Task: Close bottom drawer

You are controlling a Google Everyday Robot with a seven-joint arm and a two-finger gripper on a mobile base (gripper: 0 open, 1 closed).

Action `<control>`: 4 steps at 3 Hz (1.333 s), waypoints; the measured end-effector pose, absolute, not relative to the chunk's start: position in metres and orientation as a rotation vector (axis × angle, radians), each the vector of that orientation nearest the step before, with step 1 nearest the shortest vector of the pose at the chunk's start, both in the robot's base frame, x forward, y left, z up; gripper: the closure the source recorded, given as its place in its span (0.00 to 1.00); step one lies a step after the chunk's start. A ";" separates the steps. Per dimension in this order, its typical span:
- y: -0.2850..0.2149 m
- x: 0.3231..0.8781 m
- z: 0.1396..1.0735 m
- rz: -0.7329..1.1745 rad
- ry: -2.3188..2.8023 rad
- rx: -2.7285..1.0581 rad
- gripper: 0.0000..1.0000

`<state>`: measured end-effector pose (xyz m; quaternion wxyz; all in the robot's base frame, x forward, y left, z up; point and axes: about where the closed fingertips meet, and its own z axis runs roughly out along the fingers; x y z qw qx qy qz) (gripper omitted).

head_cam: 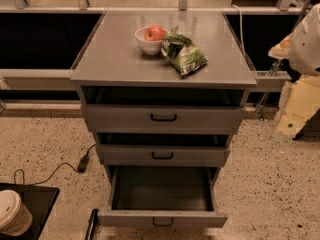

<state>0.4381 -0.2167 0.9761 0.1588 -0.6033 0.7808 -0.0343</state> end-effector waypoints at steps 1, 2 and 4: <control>-0.217 0.438 0.976 -0.098 2.232 -1.725 0.00; -0.220 0.433 0.965 -0.073 2.211 -1.717 0.00; -0.225 0.398 0.816 0.307 2.083 -1.620 0.00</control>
Offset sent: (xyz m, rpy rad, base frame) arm -0.0133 -0.0089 -0.0328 0.0690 0.0020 0.0226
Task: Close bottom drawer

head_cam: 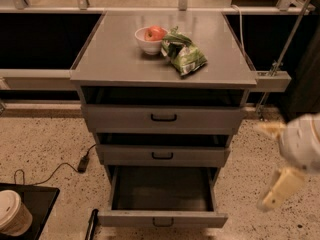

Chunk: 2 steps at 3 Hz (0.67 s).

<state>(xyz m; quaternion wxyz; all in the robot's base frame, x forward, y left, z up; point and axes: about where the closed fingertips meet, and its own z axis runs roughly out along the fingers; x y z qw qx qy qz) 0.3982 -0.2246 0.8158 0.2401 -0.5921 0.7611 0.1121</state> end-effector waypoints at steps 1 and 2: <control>-0.236 0.370 0.698 0.509 2.066 -1.467 0.00; -0.240 0.365 0.656 0.569 2.061 -1.445 0.00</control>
Offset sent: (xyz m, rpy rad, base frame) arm -0.0236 -0.0091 -0.0965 0.1524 0.0442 -0.0410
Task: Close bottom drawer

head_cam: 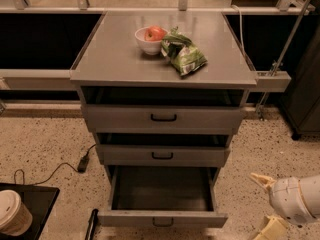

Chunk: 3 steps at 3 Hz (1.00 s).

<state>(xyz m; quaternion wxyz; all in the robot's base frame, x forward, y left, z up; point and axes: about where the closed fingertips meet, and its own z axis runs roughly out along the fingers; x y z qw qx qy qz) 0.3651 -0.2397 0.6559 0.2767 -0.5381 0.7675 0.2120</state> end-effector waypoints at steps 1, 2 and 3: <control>-0.240 0.365 0.656 0.570 2.062 -1.445 0.00; -0.222 0.354 0.601 0.645 2.128 -1.423 0.00; -0.167 0.313 0.499 0.824 2.178 -1.427 0.00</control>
Offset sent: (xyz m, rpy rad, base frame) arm -0.0336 0.0497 -0.1621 0.0319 0.2522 -0.0479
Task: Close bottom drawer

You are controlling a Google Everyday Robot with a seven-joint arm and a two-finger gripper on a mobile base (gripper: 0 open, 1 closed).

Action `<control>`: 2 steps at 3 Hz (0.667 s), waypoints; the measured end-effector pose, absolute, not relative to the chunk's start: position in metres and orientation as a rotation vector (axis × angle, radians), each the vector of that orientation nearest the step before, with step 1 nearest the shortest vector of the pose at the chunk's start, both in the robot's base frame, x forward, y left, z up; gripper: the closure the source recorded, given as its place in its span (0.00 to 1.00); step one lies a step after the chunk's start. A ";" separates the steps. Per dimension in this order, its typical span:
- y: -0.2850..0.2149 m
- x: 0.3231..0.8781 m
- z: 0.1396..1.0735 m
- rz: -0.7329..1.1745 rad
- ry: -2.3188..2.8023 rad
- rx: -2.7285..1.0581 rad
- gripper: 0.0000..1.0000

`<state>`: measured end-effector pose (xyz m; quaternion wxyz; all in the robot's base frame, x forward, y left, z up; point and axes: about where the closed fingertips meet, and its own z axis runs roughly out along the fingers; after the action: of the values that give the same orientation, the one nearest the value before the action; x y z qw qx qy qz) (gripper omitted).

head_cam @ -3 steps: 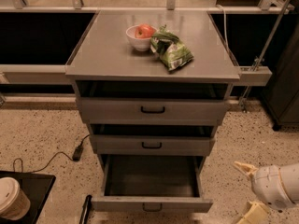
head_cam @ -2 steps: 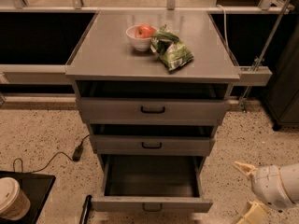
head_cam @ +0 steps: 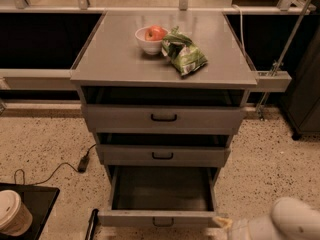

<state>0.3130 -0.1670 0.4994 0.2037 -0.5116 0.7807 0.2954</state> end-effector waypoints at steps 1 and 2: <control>-0.106 0.283 0.414 0.965 2.207 -1.447 0.00; -0.061 0.289 0.346 1.006 2.254 -1.413 0.00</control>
Offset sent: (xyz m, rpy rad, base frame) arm 0.0110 0.1718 -0.2827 0.0158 0.1594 -0.1204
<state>0.2886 -0.0611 0.3462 0.1480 -0.4913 0.7838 0.3499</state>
